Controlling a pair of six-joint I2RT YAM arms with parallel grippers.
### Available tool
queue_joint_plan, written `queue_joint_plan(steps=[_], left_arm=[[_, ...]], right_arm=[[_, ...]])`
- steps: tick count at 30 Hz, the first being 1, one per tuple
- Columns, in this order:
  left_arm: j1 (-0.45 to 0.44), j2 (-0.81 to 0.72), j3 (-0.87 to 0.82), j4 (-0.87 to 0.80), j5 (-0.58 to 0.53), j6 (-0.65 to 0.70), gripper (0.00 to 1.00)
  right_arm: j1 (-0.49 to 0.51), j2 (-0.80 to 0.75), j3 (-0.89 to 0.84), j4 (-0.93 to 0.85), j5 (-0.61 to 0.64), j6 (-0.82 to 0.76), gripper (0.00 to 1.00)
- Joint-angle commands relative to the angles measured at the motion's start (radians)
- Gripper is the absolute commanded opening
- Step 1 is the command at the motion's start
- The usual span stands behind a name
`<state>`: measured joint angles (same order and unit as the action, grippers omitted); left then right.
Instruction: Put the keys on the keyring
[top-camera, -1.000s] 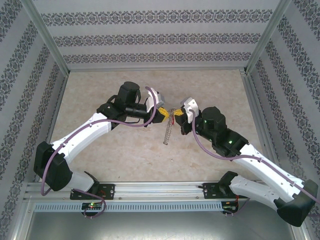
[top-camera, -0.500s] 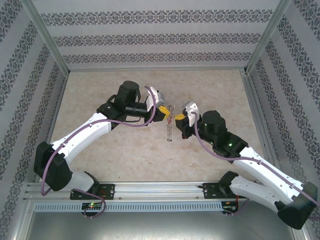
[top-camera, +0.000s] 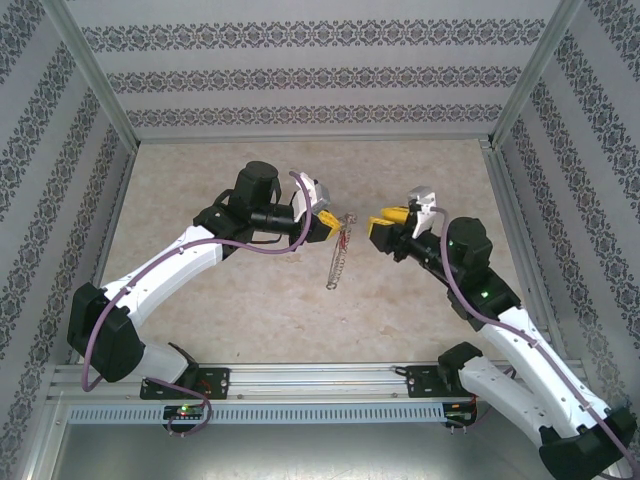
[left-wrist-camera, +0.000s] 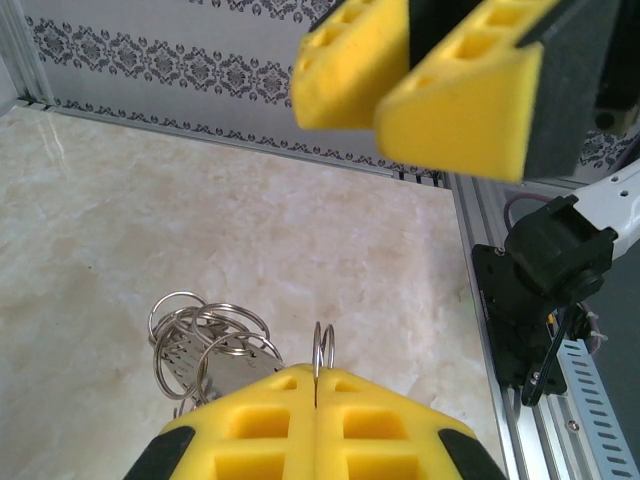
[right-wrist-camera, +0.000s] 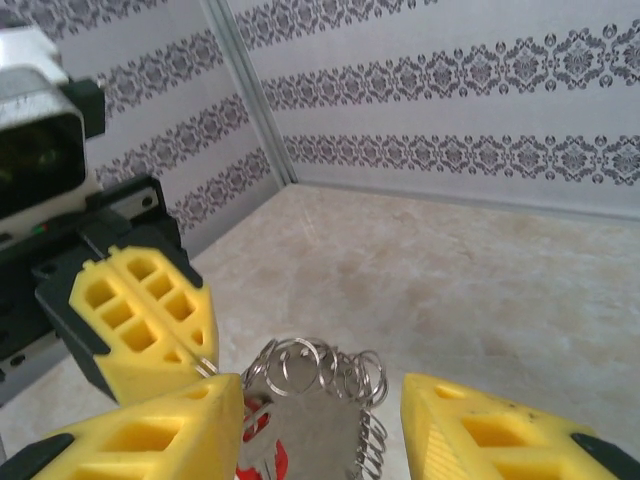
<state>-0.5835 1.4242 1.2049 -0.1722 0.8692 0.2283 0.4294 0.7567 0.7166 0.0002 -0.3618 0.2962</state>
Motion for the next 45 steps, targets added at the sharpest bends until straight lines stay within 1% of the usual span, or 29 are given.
queue_joint_plan(steps=[1, 4, 5, 7, 15, 22, 30, 32, 35, 39, 45], left_arm=[[-0.013, -0.034, 0.026, 0.035, 0.048, 0.009, 0.00], [-0.013, -0.031, 0.031, 0.031, 0.061, 0.006, 0.00], [-0.012, -0.031, 0.031, 0.036, 0.065, 0.001, 0.00], [-0.011, -0.028, 0.029, 0.057, 0.073, -0.018, 0.00], [0.014, -0.024, -0.002, 0.195, 0.122, -0.152, 0.00], [0.023, -0.028, -0.014, 0.270, 0.136, -0.230, 0.00], [0.038, -0.024, -0.040, 0.355, 0.127, -0.318, 0.00], [0.043, -0.023, -0.055, 0.394, 0.124, -0.351, 0.00], [0.057, -0.022, -0.076, 0.441, 0.118, -0.392, 0.00], [0.082, -0.021, -0.105, 0.504, 0.103, -0.447, 0.00], [0.123, -0.020, -0.156, 0.634, 0.102, -0.554, 0.00]], right_arm=[[-0.045, 0.022, -0.021, 0.115, -0.166, 0.081, 0.47], [-0.072, 0.044, -0.034, 0.174, -0.258, 0.110, 0.48], [-0.077, 0.052, -0.038, 0.188, -0.282, 0.118, 0.49], [-0.079, 0.061, -0.049, 0.216, -0.306, 0.133, 0.51], [-0.081, 0.092, -0.121, 0.387, -0.312, 0.214, 0.52], [-0.100, 0.129, -0.175, 0.603, -0.316, 0.364, 0.52], [-0.107, 0.153, -0.170, 0.717, -0.316, 0.486, 0.53], [-0.108, 0.174, -0.165, 0.742, -0.326, 0.523, 0.54], [-0.109, 0.210, -0.162, 0.826, -0.328, 0.576, 0.55], [-0.111, 0.272, -0.164, 0.930, -0.308, 0.648, 0.57], [-0.111, 0.416, -0.154, 1.155, -0.298, 0.785, 0.57]])
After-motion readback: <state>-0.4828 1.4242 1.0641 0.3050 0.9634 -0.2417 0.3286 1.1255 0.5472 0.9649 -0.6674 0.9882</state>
